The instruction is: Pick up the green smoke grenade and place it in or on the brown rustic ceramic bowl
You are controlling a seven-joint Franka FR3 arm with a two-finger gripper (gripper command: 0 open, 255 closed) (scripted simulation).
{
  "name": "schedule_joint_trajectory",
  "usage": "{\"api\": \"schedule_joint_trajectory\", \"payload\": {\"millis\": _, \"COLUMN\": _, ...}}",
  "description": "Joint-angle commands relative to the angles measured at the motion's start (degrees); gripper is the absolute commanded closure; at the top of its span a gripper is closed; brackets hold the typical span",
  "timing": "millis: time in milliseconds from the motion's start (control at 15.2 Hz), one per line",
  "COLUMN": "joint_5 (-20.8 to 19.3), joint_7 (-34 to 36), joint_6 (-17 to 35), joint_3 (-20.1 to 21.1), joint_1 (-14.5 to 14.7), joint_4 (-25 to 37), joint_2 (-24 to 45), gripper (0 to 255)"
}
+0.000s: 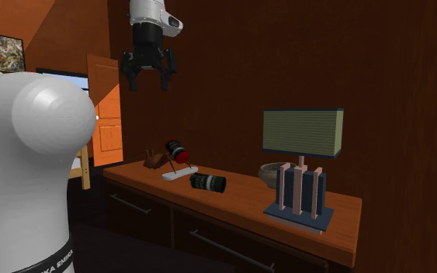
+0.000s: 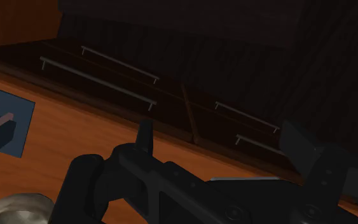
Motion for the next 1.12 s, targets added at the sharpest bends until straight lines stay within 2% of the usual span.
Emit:
{"api": "schedule_joint_trajectory", "payload": {"millis": 0, "joint_5": 0.0, "joint_7": 0.0, "joint_6": 0.0, "joint_3": 0.0, "joint_1": 0.0, "joint_4": 0.0, "joint_2": 0.0, "gripper": 0}}
{"api": "schedule_joint_trajectory", "payload": {"millis": 528, "joint_5": -5.82, "joint_7": -20.22, "joint_6": 17.43, "joint_3": -7.8, "joint_1": 2.67, "joint_4": -6.35, "joint_2": 8.41, "gripper": 0}}
{"api": "schedule_joint_trajectory", "payload": {"millis": 1056, "joint_5": -7.45, "joint_7": -40.35, "joint_6": 35.16, "joint_3": -14.98, "joint_1": 6.42, "joint_4": -5.79, "joint_2": 23.77, "gripper": 0}}
